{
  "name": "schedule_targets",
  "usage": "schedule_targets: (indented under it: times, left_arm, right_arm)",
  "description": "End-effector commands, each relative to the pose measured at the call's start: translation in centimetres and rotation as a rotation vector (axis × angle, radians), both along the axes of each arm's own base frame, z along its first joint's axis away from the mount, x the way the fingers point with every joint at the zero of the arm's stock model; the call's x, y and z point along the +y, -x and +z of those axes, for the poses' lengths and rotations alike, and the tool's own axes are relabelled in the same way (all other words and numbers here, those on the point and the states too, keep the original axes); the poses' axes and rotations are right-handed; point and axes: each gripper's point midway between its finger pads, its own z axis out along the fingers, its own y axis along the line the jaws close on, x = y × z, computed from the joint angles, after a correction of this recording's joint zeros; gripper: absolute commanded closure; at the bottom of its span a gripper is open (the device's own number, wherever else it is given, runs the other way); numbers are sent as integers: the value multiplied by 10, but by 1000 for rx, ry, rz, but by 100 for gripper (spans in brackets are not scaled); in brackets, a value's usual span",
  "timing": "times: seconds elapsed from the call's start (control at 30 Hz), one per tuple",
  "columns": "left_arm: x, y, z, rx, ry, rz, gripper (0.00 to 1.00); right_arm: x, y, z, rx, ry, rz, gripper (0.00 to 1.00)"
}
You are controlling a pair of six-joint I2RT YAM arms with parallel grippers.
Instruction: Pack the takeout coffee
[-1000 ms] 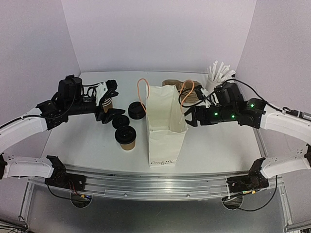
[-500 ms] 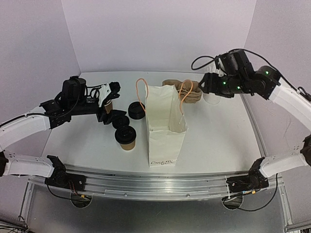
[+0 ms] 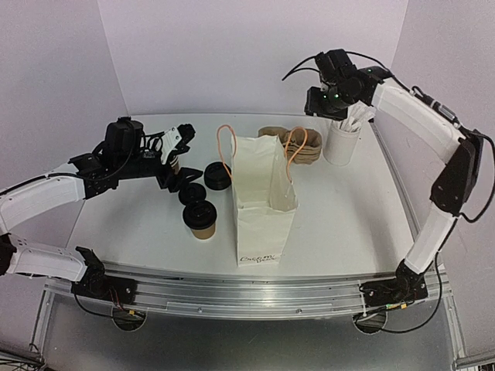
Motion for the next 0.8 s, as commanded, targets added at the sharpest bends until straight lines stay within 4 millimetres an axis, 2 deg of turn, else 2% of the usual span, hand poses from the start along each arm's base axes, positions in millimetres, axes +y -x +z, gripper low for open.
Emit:
schedule_targets:
  times: [0.0,0.1,0.27,0.5,0.63,0.77]
  left_arm:
    - [-4,-10,20,-22,24,30,17]
    - [-3,-13,18,-19,7,38,17]
    - [-3,-16,11,-5,-17,45,18]
    - [-5,-19,6,11,-26,50,18]
    - [-6,-20,5,9,-29,50,18]
    - [-5,-19,4,4,-32,48,18]
  right_arm:
    - [15,-34,-25,56,-5,54,40]
    - [29,-52,-51,102,-21,82,33]
    - [45,-72,-82,139,-10,119,32]
    - [43,-87,-123,181,51,105,37]
    - [44,-89,-137,203,62,101,42]
    - [39,-88,-151,226,85,80,44]
